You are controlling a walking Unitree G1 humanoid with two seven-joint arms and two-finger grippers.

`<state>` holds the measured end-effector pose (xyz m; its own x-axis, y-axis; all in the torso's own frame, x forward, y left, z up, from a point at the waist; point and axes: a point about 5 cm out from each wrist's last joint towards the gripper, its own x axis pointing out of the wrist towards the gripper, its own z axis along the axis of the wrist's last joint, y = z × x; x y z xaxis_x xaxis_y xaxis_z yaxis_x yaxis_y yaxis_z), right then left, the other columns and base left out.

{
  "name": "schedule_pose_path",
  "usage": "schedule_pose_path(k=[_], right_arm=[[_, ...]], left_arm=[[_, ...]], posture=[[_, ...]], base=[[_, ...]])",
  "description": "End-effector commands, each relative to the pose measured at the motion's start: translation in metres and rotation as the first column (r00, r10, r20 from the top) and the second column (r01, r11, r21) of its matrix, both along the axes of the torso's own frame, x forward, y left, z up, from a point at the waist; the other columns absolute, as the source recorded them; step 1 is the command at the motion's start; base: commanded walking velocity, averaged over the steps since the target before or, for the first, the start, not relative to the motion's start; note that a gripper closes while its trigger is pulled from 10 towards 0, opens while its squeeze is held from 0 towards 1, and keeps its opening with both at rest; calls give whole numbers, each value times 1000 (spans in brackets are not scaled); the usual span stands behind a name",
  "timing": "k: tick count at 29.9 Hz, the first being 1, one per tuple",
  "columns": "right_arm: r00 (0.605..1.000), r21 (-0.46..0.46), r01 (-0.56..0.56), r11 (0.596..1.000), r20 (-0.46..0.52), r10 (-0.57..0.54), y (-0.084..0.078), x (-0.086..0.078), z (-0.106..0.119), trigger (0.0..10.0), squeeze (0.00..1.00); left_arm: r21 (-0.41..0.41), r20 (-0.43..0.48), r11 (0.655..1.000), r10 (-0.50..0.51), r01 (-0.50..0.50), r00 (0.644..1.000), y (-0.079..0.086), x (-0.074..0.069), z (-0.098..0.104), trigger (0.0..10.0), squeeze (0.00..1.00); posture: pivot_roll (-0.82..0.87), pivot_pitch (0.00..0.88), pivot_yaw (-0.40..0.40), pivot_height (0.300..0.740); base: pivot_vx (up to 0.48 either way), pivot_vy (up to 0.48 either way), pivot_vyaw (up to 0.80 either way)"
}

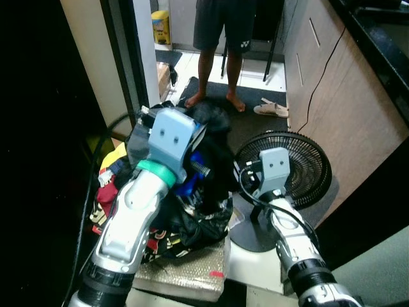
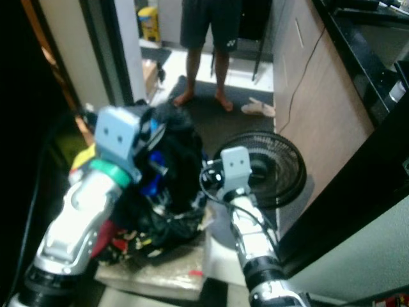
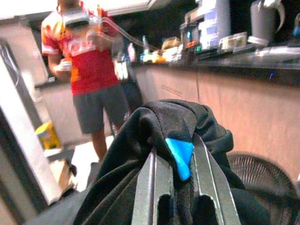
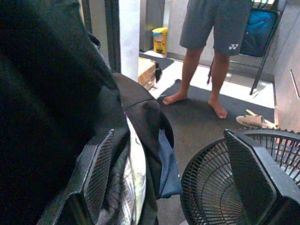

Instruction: Clothes washing

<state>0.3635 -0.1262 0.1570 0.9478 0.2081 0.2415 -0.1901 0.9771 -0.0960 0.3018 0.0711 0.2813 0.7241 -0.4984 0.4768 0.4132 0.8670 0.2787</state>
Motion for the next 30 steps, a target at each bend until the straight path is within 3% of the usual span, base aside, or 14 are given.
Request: schedule_pose_path(k=[1, 6, 13, 15, 16, 17, 18, 21, 22, 23, 25, 27, 29, 30], right_arm=[[1000, 5, 2, 1000, -15, -2, -2, -1, -5, 10000, 0], [1000, 26, -11, 1000, 29, 10, -2, 0, 6, 10000, 0], [996, 56, -58, 997, 76, 54, -9, -3, 18, 10000, 0], [988, 75, -138, 988, 76, 132, -8, -10, 21, 10000, 0], [971, 84, -232, 969, 75, 226, -6, -19, 23, 10000, 0], [952, 88, -304, 949, 72, 298, -3, -27, 24, 10000, 1000], [952, 88, -304, 949, 72, 298, -3, -27, 24, 10000, 1000], [847, 120, -530, 839, 44, 529, 2, -58, 29, 10000, 1000], [847, 120, -530, 839, 44, 529, 2, -58, 29, 10000, 1000], [792, 140, -607, 782, 35, 609, 5, -69, 32, 10000, 1000], [792, 140, -607, 782, 35, 609, 5, -69, 32, 10000, 1000], [703, 149, -705, 694, 17, 711, 9, -81, 36, 10000, 1000], [703, 149, -705, 694, 17, 711, 9, -81, 36, 10000, 1000], [668, 99, -739, 667, -22, 744, 9, -86, 35, 10000, 1000]], left_arm=[[1, 6, 1000, -13, 13, 1000, -2, -3, 2, 10000, 0], [-1, 51, 999, -40, 41, 998, -6, -12, 22, 10000, 0], [91, 25, 995, -53, 50, 998, 2, -16, 10, 10000, 0], [106, 5, 993, -54, 53, 999, 4, -18, 4, 10000, 0], [109, -14, 992, -56, 58, 998, 4, -20, 0, 10000, 0], [110, -23, 992, -57, 59, 998, 4, -21, -2, 10000, 0], [110, -23, 992, -57, 59, 998, 4, -21, -2, 10000, 0], [106, -33, 993, -56, 59, 998, 2, -22, -3, 10000, 0], [106, -33, 993, -56, 59, 998, 2, -22, -3, 10000, 0], [105, -39, 993, -57, 61, 998, 1, -22, -3, 10000, 0], [105, -39, 993, -57, 61, 998, 1, -22, -3, 10000, 0], [107, -48, 992, -60, 65, 997, 0, -22, -4, 10000, 0], [107, -48, 992, -60, 65, 997, 0, -22, -4, 10000, 0], [111, -50, 992, -62, 68, 997, 0, -21, -3, 10000, 0]], posture=[[78, 118, 26, 740], [79, 103, 29, 740], [82, 106, 27, 740], [90, 110, 23, 740], [92, 113, 19, 740], [92, 113, 19, 740], [92, 113, 19, 740], [83, 121, 18, 740], [83, 121, 18, 740], [79, 121, 20, 740], [79, 121, 20, 740], [74, 121, 23, 740], [74, 121, 23, 740], [80, 119, 19, 740]], base=[[0, 0, 0], [0, 0, 0], [0, 0, 0], [0, 0, 0], [0, 0, 0], [0, 0, 0], [0, 0, 0], [0, 0, 0], [0, 0, 0], [0, 0, 0], [0, 0, 0], [0, 0, 0], [0, 0, 0], [0, 0, 0]])
